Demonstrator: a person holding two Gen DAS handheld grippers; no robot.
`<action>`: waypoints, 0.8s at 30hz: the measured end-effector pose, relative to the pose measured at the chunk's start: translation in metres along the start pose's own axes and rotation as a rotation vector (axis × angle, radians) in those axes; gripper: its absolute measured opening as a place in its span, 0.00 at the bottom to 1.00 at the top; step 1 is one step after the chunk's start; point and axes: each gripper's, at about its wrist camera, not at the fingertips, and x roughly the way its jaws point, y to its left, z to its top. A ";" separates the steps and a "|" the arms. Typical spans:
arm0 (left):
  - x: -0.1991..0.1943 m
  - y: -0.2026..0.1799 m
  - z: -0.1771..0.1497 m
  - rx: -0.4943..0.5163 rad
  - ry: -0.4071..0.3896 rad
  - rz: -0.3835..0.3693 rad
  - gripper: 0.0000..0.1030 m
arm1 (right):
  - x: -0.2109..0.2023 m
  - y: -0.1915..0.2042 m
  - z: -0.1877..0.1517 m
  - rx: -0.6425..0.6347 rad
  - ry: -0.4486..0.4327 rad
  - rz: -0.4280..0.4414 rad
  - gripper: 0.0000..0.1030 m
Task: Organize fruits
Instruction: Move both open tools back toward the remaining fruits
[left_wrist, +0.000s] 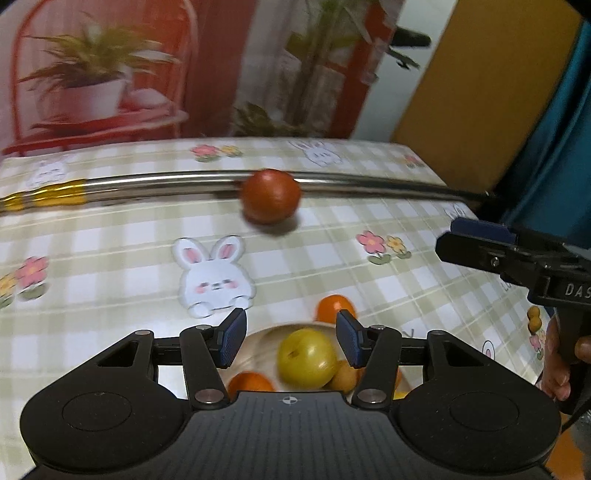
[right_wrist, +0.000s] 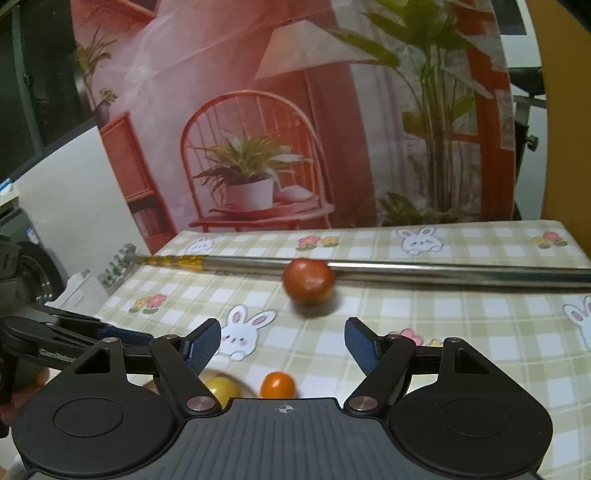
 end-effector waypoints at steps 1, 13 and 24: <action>0.008 -0.004 0.003 0.005 0.014 -0.007 0.54 | 0.001 -0.003 0.001 0.007 0.000 -0.011 0.69; 0.078 -0.009 0.021 -0.136 0.164 -0.076 0.47 | 0.001 -0.037 -0.004 0.079 -0.017 -0.048 0.69; 0.095 -0.022 0.023 -0.084 0.200 -0.033 0.45 | 0.001 -0.050 -0.011 0.122 -0.024 -0.048 0.69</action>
